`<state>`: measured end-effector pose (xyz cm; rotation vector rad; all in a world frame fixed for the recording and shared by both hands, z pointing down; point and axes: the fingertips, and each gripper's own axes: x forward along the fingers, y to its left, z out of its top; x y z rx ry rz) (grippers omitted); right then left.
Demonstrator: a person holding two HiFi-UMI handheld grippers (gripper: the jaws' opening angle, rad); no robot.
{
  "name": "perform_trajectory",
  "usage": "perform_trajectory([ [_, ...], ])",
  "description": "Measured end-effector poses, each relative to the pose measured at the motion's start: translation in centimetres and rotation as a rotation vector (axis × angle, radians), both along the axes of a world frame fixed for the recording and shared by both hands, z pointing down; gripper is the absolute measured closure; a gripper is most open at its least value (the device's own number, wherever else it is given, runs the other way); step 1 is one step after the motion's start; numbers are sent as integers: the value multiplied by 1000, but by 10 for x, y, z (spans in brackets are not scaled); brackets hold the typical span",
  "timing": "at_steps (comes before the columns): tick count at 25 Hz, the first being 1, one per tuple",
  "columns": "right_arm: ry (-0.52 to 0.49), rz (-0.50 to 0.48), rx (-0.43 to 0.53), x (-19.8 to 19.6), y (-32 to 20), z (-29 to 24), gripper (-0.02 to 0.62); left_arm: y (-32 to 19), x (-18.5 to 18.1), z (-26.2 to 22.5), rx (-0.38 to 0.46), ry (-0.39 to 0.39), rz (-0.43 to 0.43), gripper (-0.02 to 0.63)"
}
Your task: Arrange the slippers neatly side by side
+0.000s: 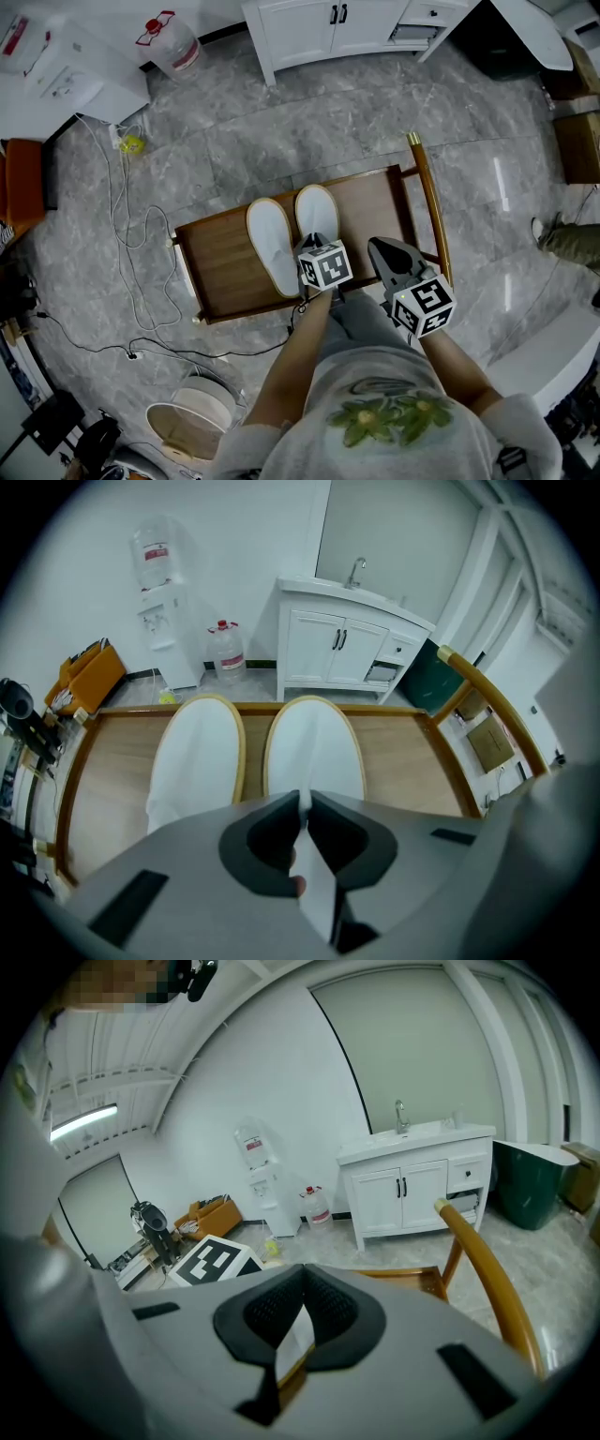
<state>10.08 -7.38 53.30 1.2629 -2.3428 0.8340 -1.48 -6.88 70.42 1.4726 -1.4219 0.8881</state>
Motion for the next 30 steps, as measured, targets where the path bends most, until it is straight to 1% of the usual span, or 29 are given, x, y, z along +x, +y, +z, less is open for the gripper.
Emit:
perform_trajectory([
  [5, 0, -5, -4, -1, 1, 0, 589, 2, -5, -2, -2, -13, -27, 569],
  [9, -4, -9, -2, -3, 1, 0, 589, 5, -7, 0, -6, 6, -46, 568],
  [17, -5, -14, 3, -3, 2, -2, 589, 5, -8, 0, -1, 6, -41, 557],
  [21, -4, -13, 8, -4, 4, -4, 589, 6, -9, 0, 4, 10, -31, 524],
  [23, -3, -12, 10, -4, 6, -4, 589, 5, -8, -2, 15, 21, -26, 489],
  [25, -3, -12, 12, -4, 7, -6, 589, 4, -6, -6, 34, 30, -12, 456],
  [30, -4, -15, 22, -8, 12, -9, 589, -1, -4, -24, 108, 13, 60, 416],
])
